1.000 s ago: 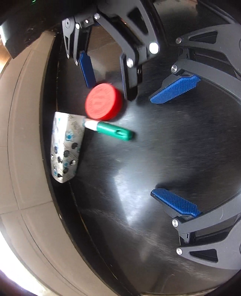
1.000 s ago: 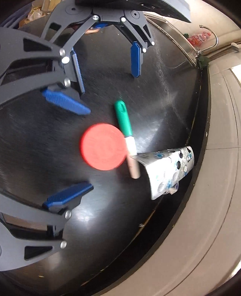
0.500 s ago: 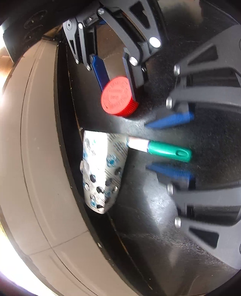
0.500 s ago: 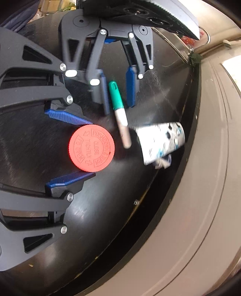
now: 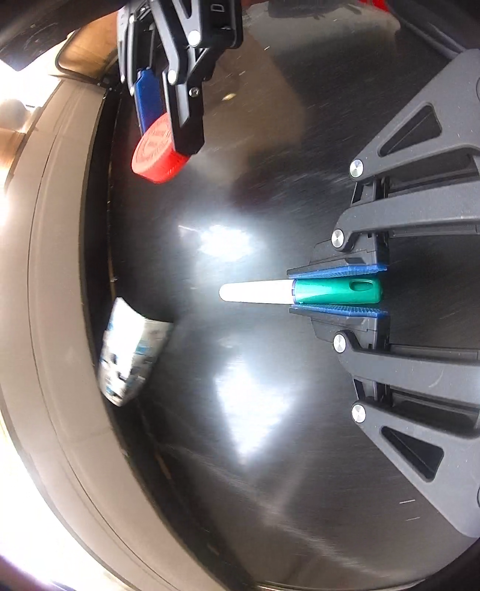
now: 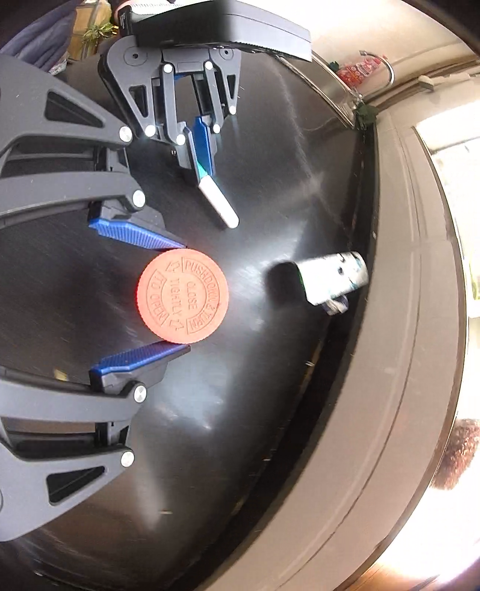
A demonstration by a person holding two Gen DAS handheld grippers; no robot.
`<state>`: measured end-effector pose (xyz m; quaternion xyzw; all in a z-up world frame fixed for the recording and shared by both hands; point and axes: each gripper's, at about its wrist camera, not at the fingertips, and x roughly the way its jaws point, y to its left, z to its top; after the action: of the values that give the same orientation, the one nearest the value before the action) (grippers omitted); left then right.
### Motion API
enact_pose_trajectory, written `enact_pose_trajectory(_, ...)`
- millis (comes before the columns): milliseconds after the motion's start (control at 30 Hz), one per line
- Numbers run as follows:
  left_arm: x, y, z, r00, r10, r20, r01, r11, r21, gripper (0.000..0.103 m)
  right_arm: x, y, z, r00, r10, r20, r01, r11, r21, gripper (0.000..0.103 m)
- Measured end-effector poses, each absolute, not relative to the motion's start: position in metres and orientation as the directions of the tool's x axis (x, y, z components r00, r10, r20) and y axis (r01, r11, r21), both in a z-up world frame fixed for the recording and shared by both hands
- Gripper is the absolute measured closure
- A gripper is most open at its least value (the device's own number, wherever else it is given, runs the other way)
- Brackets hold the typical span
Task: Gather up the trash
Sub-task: 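Carry marker and cap over the black bin and open both tools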
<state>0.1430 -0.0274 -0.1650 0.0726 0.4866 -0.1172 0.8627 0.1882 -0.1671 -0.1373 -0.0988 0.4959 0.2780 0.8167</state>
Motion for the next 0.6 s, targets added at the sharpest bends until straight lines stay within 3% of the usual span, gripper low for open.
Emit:
enact_pose_trajectory(300, 0.067, -0.033, -0.16, 0.503, -0.093, -0.859, 0.205, 0.979, 0.014, 0.09, 0.105, -0.185, -0.143, 0.32, 0.351, -0.88, -0.555, 0.822, 0.126, 0.054)
enact_pose_trajectory(600, 0.026, 0.008, -0.132, 0.571, -0.024, -0.821, 0.079, 0.997, 0.025, 0.09, 0.08, -0.158, -0.122, 0.324, 0.391, -0.861, -0.634, 0.766, 0.109, 0.054)
